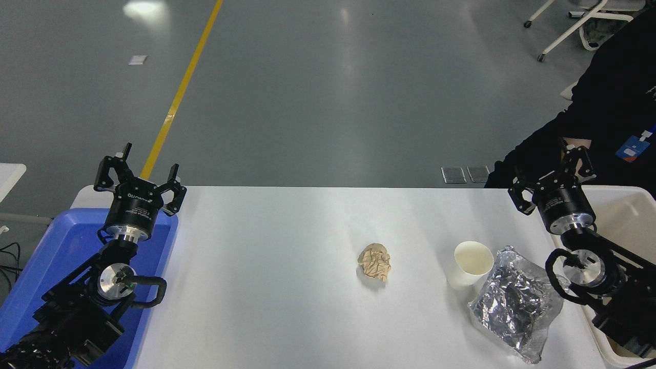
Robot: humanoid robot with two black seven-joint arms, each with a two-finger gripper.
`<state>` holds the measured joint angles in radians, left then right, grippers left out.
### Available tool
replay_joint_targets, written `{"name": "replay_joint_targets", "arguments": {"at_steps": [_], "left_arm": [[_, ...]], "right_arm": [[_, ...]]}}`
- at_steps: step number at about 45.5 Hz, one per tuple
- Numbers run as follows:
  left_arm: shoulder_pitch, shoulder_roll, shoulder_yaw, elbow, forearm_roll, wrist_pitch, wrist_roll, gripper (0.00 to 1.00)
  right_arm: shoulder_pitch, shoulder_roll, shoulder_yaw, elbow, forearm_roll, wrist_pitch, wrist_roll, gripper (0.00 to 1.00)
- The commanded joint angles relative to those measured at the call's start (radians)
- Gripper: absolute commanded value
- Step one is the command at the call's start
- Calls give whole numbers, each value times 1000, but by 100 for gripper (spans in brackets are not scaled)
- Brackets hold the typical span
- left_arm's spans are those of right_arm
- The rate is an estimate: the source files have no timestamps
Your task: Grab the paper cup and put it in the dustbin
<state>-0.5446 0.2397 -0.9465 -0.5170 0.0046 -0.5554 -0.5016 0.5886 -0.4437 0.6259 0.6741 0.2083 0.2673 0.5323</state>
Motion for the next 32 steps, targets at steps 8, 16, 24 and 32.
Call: {"name": "replay_joint_targets", "arguments": {"at_steps": [8, 16, 24, 32], "left_arm": [[0, 1, 2, 0, 0, 0, 0, 98], [0, 0, 2, 0, 0, 0, 0, 98], [0, 1, 2, 0, 0, 0, 0, 98], [0, 1, 2, 0, 0, 0, 0, 98]], "right_arm": [[7, -1, 0, -1, -1, 0, 0, 100], [5, -1, 0, -1, -1, 0, 0, 100], [19, -3, 0, -1, -1, 0, 0, 100], [45, -3, -2, -1, -3, 1, 0, 100]]}}
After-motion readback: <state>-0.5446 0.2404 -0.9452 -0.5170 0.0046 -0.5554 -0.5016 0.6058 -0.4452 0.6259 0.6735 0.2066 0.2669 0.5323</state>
